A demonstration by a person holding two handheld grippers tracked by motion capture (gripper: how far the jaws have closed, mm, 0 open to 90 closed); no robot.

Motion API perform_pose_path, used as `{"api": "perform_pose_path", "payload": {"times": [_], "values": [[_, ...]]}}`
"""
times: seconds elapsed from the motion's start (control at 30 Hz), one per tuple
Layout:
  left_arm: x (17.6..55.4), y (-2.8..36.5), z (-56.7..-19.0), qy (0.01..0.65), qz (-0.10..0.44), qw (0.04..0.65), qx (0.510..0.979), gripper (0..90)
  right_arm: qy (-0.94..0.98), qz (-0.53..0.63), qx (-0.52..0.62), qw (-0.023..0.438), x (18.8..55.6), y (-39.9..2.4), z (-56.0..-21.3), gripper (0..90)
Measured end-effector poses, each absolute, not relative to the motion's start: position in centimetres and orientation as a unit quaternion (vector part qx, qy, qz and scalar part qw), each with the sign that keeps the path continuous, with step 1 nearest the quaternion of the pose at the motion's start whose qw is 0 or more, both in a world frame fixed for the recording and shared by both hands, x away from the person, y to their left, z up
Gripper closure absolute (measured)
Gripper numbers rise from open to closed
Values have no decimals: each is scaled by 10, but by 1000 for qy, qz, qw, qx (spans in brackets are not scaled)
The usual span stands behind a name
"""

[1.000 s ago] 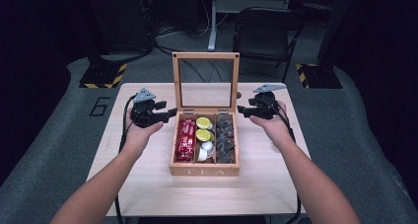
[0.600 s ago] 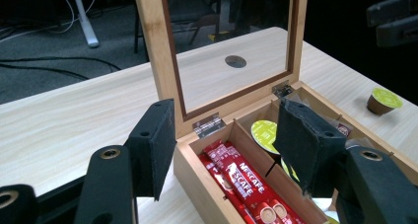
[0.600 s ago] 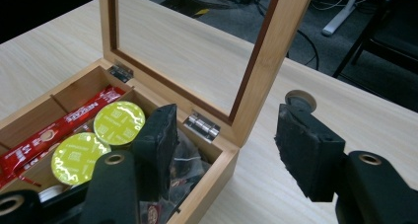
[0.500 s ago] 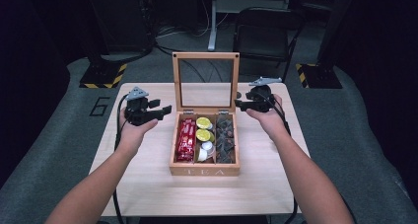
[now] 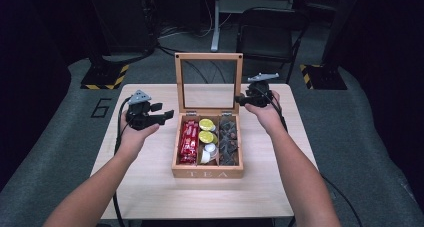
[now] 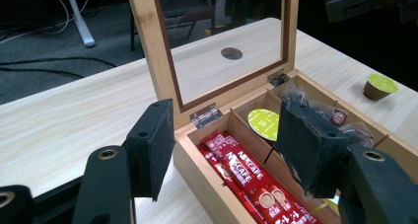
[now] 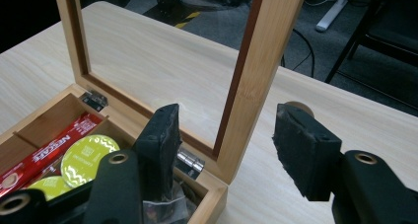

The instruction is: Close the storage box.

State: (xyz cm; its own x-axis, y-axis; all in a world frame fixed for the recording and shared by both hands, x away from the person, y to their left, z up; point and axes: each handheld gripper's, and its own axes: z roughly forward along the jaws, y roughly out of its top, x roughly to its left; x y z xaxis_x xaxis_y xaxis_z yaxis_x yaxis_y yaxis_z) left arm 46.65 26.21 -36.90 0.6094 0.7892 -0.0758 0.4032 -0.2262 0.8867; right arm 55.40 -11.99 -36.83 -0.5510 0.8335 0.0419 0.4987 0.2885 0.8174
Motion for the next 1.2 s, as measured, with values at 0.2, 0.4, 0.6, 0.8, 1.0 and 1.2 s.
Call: {"api": "perform_pose_path", "payload": {"times": [0.2, 0.4, 0.6, 0.8, 1.0, 1.2], "values": [[465, 262, -369, 391, 197, 480, 760, 395, 772, 413, 437, 207, 562, -119, -371, 424], [465, 259, -369, 387, 200, 481, 760, 395, 767, 409, 447, 208, 570, -118, -373, 420], [466, 259, -371, 387, 198, 480, 762, 395, 772, 404, 443, 211, 575, -114, -378, 419], [467, 256, -372, 389, 200, 483, 759, 395, 774, 400, 444, 209, 583, -110, -381, 406], [468, 253, -373, 385, 195, 481, 763, 395, 777, 402, 438, 208, 590, -103, -378, 401], [468, 252, -375, 380, 192, 481, 766, 395, 775, 407, 435, 210, 594, -99, -380, 393]]}}
